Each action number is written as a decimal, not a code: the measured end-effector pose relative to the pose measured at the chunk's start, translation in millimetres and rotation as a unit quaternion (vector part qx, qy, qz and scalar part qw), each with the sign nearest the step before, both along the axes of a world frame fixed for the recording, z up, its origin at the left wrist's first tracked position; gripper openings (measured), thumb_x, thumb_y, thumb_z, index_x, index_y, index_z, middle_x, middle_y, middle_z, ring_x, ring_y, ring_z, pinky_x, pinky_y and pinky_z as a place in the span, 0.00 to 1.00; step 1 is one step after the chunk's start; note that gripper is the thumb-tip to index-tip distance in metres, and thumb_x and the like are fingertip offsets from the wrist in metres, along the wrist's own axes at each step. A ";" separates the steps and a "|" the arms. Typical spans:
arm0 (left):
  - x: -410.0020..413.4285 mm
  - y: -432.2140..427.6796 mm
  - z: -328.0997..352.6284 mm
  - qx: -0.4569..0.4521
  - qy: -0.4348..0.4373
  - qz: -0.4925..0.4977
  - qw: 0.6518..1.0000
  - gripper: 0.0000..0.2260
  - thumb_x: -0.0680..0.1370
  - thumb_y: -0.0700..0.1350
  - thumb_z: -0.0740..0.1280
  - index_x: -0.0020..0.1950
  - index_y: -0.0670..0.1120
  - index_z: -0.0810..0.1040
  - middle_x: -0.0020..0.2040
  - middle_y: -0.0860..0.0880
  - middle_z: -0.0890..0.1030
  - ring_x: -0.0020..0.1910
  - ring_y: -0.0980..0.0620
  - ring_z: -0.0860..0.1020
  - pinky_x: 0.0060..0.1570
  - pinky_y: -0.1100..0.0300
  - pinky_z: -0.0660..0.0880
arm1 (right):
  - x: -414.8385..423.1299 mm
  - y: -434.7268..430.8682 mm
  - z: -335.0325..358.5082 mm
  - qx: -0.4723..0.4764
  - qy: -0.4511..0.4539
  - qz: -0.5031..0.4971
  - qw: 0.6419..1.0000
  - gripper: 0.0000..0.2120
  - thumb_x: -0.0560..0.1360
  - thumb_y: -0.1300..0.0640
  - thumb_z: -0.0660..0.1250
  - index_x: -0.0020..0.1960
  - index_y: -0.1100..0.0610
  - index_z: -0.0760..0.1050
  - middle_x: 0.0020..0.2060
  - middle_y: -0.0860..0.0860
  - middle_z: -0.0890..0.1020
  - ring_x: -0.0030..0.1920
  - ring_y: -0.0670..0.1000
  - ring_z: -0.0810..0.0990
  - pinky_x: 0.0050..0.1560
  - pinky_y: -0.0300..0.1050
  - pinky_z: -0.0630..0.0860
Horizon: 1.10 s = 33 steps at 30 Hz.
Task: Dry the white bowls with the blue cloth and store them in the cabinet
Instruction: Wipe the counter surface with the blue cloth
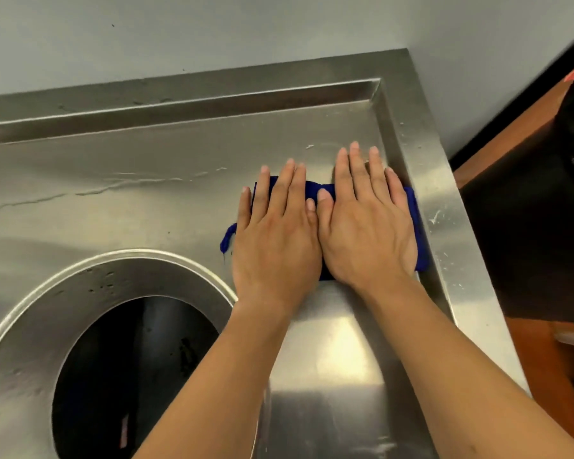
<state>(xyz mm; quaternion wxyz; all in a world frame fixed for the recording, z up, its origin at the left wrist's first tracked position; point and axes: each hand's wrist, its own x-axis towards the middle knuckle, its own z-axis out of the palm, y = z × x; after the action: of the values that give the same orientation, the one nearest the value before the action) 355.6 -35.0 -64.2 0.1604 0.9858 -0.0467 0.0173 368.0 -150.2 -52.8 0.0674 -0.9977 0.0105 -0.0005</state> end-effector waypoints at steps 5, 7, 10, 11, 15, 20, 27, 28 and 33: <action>51.3 4.6 -1.5 -0.018 -0.014 -0.004 1.000 0.26 0.88 0.51 0.43 0.86 0.48 0.57 0.86 0.50 0.59 0.86 0.46 0.52 0.84 0.49 0.46 | 50.9 5.0 -3.4 0.004 -0.024 -0.008 1.000 0.30 0.86 0.45 0.44 0.84 0.57 0.48 0.84 0.56 0.52 0.84 0.56 0.47 0.82 0.55 0.46; 67.5 9.5 -3.8 -0.025 -0.014 -0.008 1.000 0.25 0.89 0.51 0.44 0.86 0.48 0.55 0.87 0.50 0.57 0.87 0.47 0.50 0.83 0.49 0.44 | 65.7 9.9 -5.2 0.001 -0.032 -0.016 0.999 0.30 0.86 0.45 0.44 0.84 0.56 0.47 0.84 0.56 0.52 0.84 0.56 0.47 0.82 0.56 0.46; 79.1 16.0 -6.9 -0.016 -0.019 -0.015 1.000 0.25 0.89 0.51 0.44 0.86 0.47 0.53 0.87 0.50 0.55 0.87 0.47 0.50 0.83 0.48 0.43 | 75.9 15.9 -7.1 -0.012 -0.042 -0.019 0.999 0.30 0.86 0.45 0.43 0.84 0.56 0.49 0.84 0.55 0.53 0.83 0.57 0.49 0.82 0.57 0.47; 81.6 16.5 -7.5 -0.013 -0.021 -0.018 1.000 0.25 0.89 0.51 0.44 0.86 0.47 0.53 0.87 0.50 0.55 0.87 0.47 0.50 0.84 0.47 0.43 | 78.3 16.8 -7.4 -0.016 -0.045 -0.019 0.999 0.30 0.86 0.45 0.43 0.84 0.56 0.49 0.84 0.55 0.54 0.83 0.57 0.49 0.82 0.57 0.48; 84.7 26.5 -6.8 -0.008 -0.018 -0.026 0.999 0.24 0.90 0.51 0.45 0.86 0.47 0.52 0.87 0.50 0.55 0.87 0.47 0.50 0.84 0.47 0.44 | 79.0 26.9 -6.4 -0.027 -0.036 -0.028 0.999 0.29 0.86 0.45 0.43 0.84 0.56 0.48 0.84 0.53 0.54 0.84 0.55 0.49 0.82 0.55 0.47; 84.8 64.5 -4.2 -0.020 -0.015 -0.016 1.000 0.24 0.90 0.51 0.46 0.86 0.48 0.53 0.87 0.50 0.55 0.87 0.48 0.50 0.84 0.47 0.44 | 81.5 65.4 -5.7 -0.024 -0.033 -0.017 0.999 0.29 0.86 0.45 0.42 0.84 0.56 0.48 0.84 0.56 0.52 0.84 0.55 0.48 0.82 0.55 0.47; 68.4 143.4 -3.5 -0.028 -0.006 0.036 0.999 0.24 0.89 0.51 0.45 0.86 0.48 0.52 0.87 0.51 0.55 0.87 0.48 0.50 0.84 0.47 0.45 | 76.3 147.7 -6.4 -0.009 -0.032 0.020 0.999 0.30 0.86 0.44 0.41 0.84 0.56 0.48 0.84 0.56 0.53 0.84 0.56 0.49 0.82 0.55 0.48; 65.8 155.7 -2.8 -0.027 -0.003 0.046 0.999 0.25 0.89 0.51 0.45 0.86 0.48 0.52 0.87 0.51 0.55 0.87 0.48 0.50 0.84 0.47 0.45 | 75.5 160.5 -6.4 -0.007 -0.032 0.027 0.999 0.30 0.85 0.44 0.41 0.84 0.56 0.48 0.84 0.56 0.53 0.84 0.55 0.49 0.82 0.55 0.49; 50.2 218.4 -0.4 -0.022 0.021 0.108 0.994 0.26 0.87 0.54 0.40 0.86 0.50 0.48 0.87 0.53 0.51 0.87 0.50 0.45 0.85 0.47 0.43 | 70.9 229.4 -4.6 0.004 -0.024 0.076 0.997 0.30 0.85 0.43 0.41 0.84 0.56 0.47 0.84 0.54 0.53 0.84 0.55 0.49 0.82 0.55 0.50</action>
<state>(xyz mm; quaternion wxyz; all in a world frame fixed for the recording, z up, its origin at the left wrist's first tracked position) 405.8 183.4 -64.6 0.1801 0.9815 0.0632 0.0152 439.0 79.2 -57.4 0.0711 -0.9951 -0.0665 -0.0188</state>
